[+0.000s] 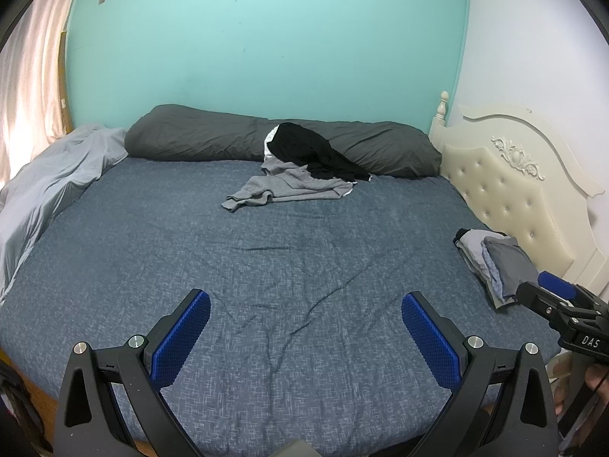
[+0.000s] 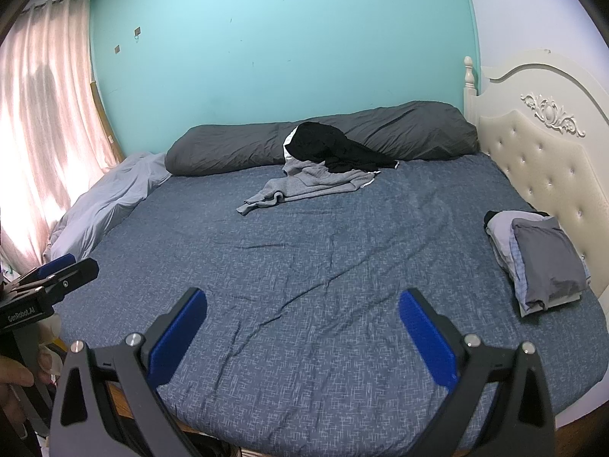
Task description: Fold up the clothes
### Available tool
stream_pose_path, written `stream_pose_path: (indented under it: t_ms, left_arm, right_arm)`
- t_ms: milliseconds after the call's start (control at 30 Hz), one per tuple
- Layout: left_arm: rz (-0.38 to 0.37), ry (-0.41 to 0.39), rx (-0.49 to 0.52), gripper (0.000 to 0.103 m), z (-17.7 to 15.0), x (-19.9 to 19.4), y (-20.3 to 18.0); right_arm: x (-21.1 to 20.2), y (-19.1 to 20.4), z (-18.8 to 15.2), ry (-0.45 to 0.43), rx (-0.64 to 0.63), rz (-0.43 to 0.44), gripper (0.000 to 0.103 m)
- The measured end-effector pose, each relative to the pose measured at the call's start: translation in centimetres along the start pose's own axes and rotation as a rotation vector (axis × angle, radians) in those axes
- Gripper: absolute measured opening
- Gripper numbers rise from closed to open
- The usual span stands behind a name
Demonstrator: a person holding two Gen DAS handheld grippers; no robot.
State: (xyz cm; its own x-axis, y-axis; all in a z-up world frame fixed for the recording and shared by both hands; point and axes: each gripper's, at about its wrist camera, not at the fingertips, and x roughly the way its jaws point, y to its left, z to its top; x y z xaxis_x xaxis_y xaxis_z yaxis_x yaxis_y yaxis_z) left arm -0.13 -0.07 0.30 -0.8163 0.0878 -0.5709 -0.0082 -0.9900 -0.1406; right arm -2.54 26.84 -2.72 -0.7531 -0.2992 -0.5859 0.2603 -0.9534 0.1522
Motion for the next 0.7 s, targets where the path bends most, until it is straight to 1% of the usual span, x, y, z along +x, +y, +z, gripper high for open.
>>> stream_pose_path:
  t_ms: [500, 700]
  left_arm:
    - [-0.007, 0.006, -0.011, 0.103, 0.3, 0.5, 0.4]
    - [-0.008, 0.015, -0.018, 0.103, 0.3, 1.5, 0.6]
  right_arm:
    - [0.4, 0.1, -0.2, 0.007, -0.002, 0.001, 0.102]
    - [0.7, -0.1, -0.2, 0.012, 0.0, 0.004, 0.102]
